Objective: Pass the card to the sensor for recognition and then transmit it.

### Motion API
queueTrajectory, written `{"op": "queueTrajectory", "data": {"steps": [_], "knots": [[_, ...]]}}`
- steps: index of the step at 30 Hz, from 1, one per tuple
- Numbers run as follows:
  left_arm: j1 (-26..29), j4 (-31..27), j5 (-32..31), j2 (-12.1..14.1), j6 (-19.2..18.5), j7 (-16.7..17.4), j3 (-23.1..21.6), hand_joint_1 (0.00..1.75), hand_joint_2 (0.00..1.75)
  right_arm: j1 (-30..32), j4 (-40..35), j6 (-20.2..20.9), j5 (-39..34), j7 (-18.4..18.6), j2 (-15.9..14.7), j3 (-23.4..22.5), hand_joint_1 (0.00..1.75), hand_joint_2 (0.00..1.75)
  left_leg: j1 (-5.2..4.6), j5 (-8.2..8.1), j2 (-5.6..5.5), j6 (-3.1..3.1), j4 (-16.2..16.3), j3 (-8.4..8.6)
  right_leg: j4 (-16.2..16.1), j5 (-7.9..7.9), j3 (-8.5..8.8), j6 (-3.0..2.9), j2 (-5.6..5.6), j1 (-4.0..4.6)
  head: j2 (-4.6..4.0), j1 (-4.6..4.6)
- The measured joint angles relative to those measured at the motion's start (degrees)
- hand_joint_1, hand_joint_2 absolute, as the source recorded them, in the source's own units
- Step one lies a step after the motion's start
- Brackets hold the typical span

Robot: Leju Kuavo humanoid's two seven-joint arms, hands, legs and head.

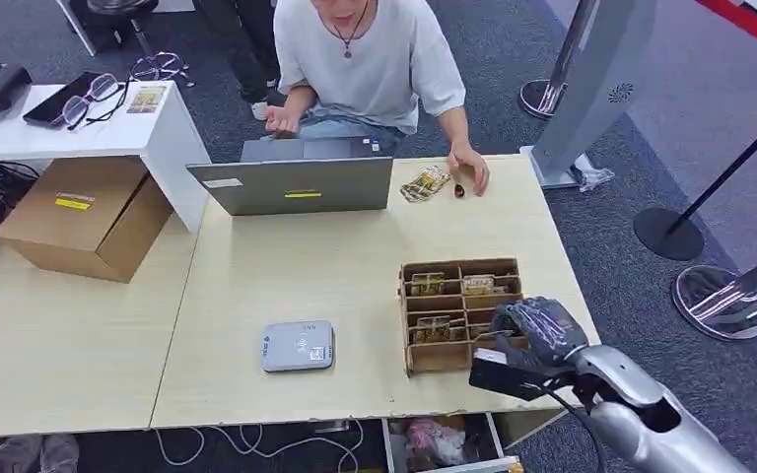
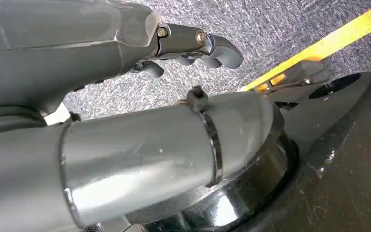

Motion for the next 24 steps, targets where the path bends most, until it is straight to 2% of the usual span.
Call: {"op": "queueTrajectory", "data": {"steps": [6,12,24], "knots": [[-0.01,0.00,0.00,-0.02,-0.02,0.00,0.17,0.00,0.00,-0.39,0.61,0.00,-0.20,-0.50,0.26,0.13,1.52,1.75,0.00,0.00,0.00,0.00,0.00,-0.01,0.00,0.00,0.00,0.00,0.00,0.00,0.00,0.00],[-0.01,0.00,-0.02,-0.02,-0.04,0.00,0.20,0.00,0.00,-0.66,1.11,-0.22,-0.39,-0.68,0.50,0.31,1.75,1.75,0.00,0.00,0.00,0.00,0.00,-0.01,0.00,0.00,0.00,0.00,0.00,0.00,0.00,0.02],[-0.02,0.00,-0.39,-0.04,-0.02,0.00,0.20,0.00,0.00,-2.65,0.48,-1.81,-1.44,-1.86,0.44,0.07,1.75,1.75,0.00,0.00,0.02,0.00,0.00,0.01,0.00,0.00,0.00,0.00,0.05,0.01,0.00,0.00]]}}
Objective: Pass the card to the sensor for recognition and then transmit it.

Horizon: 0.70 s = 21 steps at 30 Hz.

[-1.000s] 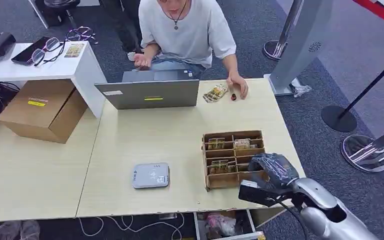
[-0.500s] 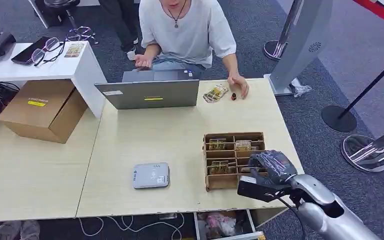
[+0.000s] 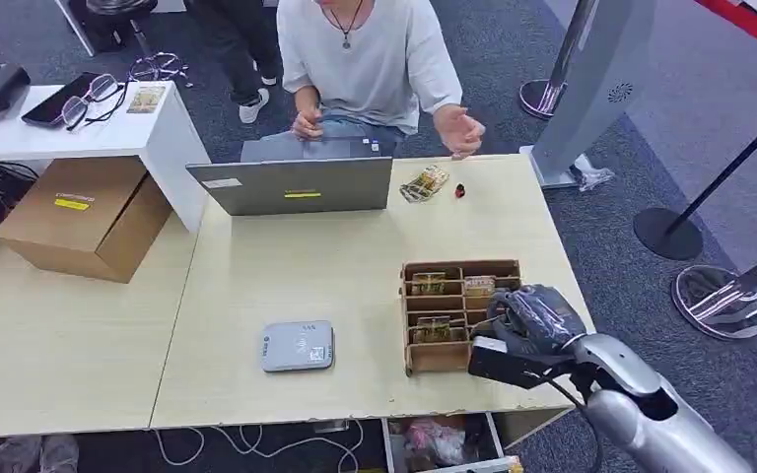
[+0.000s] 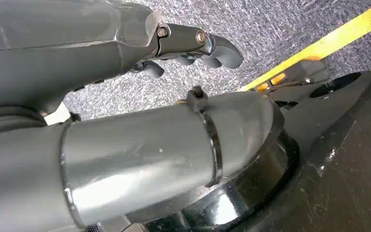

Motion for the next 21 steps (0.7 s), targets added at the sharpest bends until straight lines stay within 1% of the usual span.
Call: {"op": "queueTrajectory", "data": {"steps": [8,17,21], "knots": [[0.01,0.00,-0.13,-0.07,0.07,-0.02,0.00,0.00,0.00,-2.37,-0.81,-1.10,-0.50,-1.03,0.00,-0.13,1.75,1.75,0.00,0.00,0.00,0.00,0.00,0.00,0.01,0.01,0.01,0.00,0.00,0.00,0.00,0.00],[0.00,0.00,-0.15,-0.28,0.13,-0.02,0.02,0.00,0.00,-4.10,-0.98,-1.69,-0.39,-1.14,0.04,-0.13,1.75,1.75,0.00,0.00,-0.01,0.00,0.00,-0.01,0.01,0.00,0.00,0.00,-0.01,0.00,0.00,0.00],[-0.02,0.00,-0.42,-0.35,0.17,-0.02,0.02,0.00,0.00,-6.11,-0.96,-2.43,0.15,-1.68,0.39,-0.13,1.75,1.75,0.00,0.00,0.00,0.00,0.00,-0.02,0.01,0.00,0.00,0.00,0.00,0.00,0.00,0.02]]}}
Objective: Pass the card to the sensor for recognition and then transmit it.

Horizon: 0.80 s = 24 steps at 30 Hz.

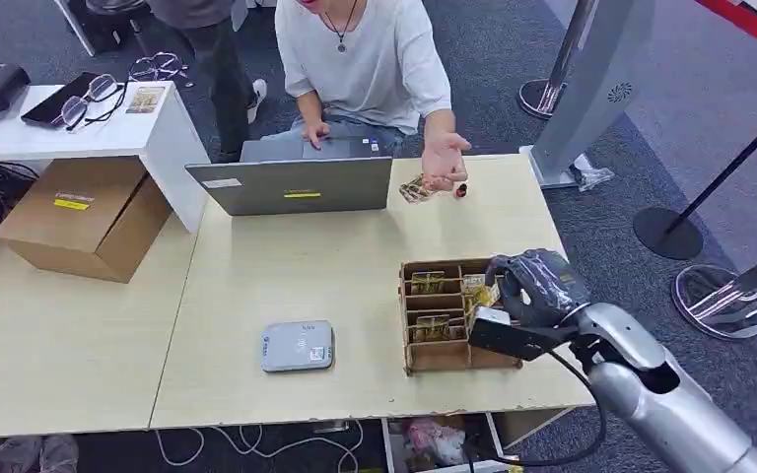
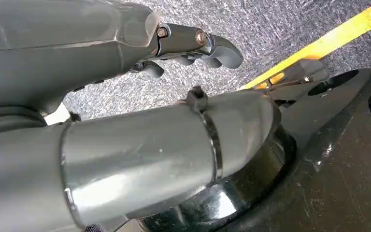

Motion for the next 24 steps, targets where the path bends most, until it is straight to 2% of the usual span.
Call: {"op": "queueTrajectory", "data": {"steps": [7,12,14,19,24], "knots": [[-0.18,0.00,-0.15,-0.42,0.31,0.00,0.00,0.00,0.00,-8.01,2.28,-1.12,0.28,-1.12,3.50,-0.15,1.75,1.75,0.01,0.07,0.03,-0.01,0.00,0.01,0.03,0.03,0.01,-0.03,0.00,0.01,0.00,0.00],[-0.44,0.00,-0.15,-0.70,0.48,0.00,0.00,0.00,0.00,-13.27,6.38,-2.60,1.72,-1.62,7.82,0.00,1.75,1.75,0.01,0.11,0.01,0.04,0.00,0.01,0.07,0.03,0.01,-0.03,-0.01,0.01,0.00,-0.02],[-0.53,0.00,-0.15,-0.79,0.50,0.00,0.02,0.00,0.00,-15.09,8.05,-4.27,3.11,-1.53,9.51,0.15,1.75,1.75,0.01,0.11,0.01,0.04,0.00,-0.01,0.09,0.03,0.00,-0.03,-0.01,0.01,0.00,-0.02],[-0.76,0.00,-0.39,-0.96,0.50,0.00,0.02,0.00,0.00,-20.42,15.39,-11.50,7.96,-1.20,15.28,0.83,1.75,1.75,0.01,0.12,0.02,0.03,0.00,0.02,0.14,0.03,-0.02,-0.03,0.00,0.01,0.00,-0.02],[-0.74,0.00,-0.63,-1.07,0.52,0.07,0.02,0.00,0.00,-23.33,21.15,-14.70,9.72,-1.25,19.26,1.51,1.75,1.75,0.02,0.12,0.01,0.03,0.00,0.01,0.16,0.03,-0.02,-0.03,-0.01,0.01,0.00,-0.02]]}}
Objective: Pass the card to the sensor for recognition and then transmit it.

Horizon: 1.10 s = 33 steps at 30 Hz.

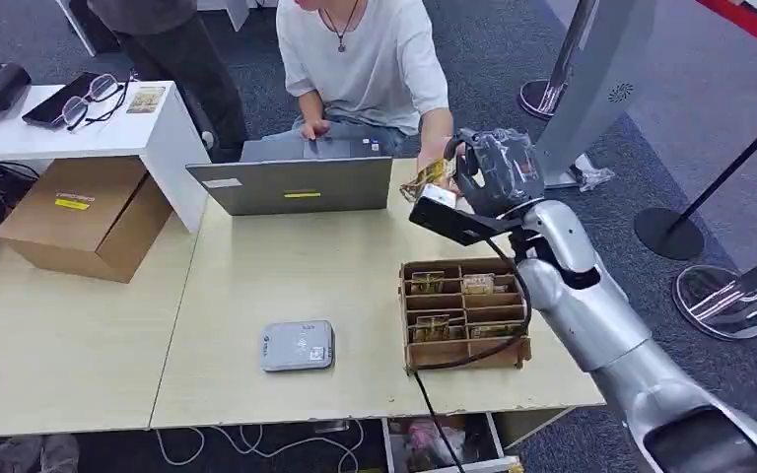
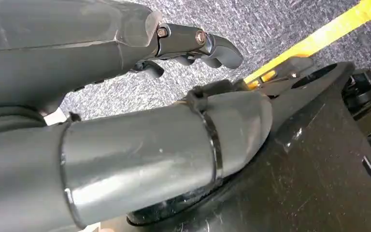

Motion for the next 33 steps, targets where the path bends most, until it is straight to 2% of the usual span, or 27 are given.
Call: {"op": "queueTrajectory", "data": {"steps": [7,14,15,16,18,19,20,33], "knots": [[-0.04,0.00,-1.62,0.00,-0.04,0.30,0.00,0.00,0.00,-4.56,11.95,-5.01,1.31,0.07,4.87,0.31,1.75,1.75,0.00,0.03,-0.03,-0.01,0.00,0.01,0.00,0.00,0.00,0.00,-0.04,0.00,0.00,0.02],[-0.03,0.00,-1.99,0.02,-0.07,0.66,0.00,0.00,0.00,-7.08,20.03,-5.49,2.06,0.37,7.47,0.39,1.75,1.75,-0.01,0.03,-0.02,-0.01,0.00,0.00,0.00,0.00,0.00,0.00,-0.03,-0.01,0.00,0.02],[-0.02,0.00,-1.99,0.02,-0.09,0.66,0.00,0.00,0.00,-7.38,20.86,-5.47,2.17,0.48,7.76,0.42,1.31,1.75,-0.01,0.03,-0.02,-0.01,0.00,0.00,0.00,0.00,-0.01,0.00,-0.02,-0.01,0.00,0.00],[-0.03,0.00,-1.99,0.02,-0.09,0.66,0.00,0.00,0.00,-7.66,21.67,-5.49,2.19,0.55,8.04,0.44,1.31,1.75,-0.01,0.03,-0.01,-0.01,0.00,0.00,0.00,0.00,-0.01,0.00,-0.01,-0.01,0.00,0.00],[-0.03,0.00,-2.12,0.02,-0.09,0.74,0.00,0.00,0.00,-8.29,23.09,-5.76,2.23,0.66,8.32,0.46,0.56,1.75,-0.01,0.03,-0.02,-0.01,0.00,0.01,0.00,0.00,-0.02,0.00,-0.02,0.00,0.00,0.00],[-0.02,0.00,-2.14,0.02,-0.11,0.76,0.00,0.00,0.00,-8.49,23.60,-5.84,2.23,0.70,8.48,0.46,0.56,1.75,0.00,0.03,-0.02,-0.01,0.00,0.01,0.00,0.00,-0.02,0.00,-0.03,0.00,0.00,0.00],[-0.02,0.00,-2.21,0.02,-0.15,0.79,0.00,0.00,0.00,-8.60,24.16,-5.84,2.21,0.70,8.56,0.46,0.00,1.75,0.00,0.03,-0.03,-0.01,0.00,0.01,0.00,0.00,-0.01,0.00,-0.03,0.00,0.00,0.00],[0.02,0.00,-2.51,0.02,-0.20,1.14,0.00,0.00,0.00,-8.77,25.65,-6.35,0.27,-0.26,8.83,0.85,0.00,1.75,-0.01,0.03,-0.02,-0.01,0.00,0.01,0.00,0.00,-0.04,0.00,-0.02,0.00,0.00,0.00]]}}
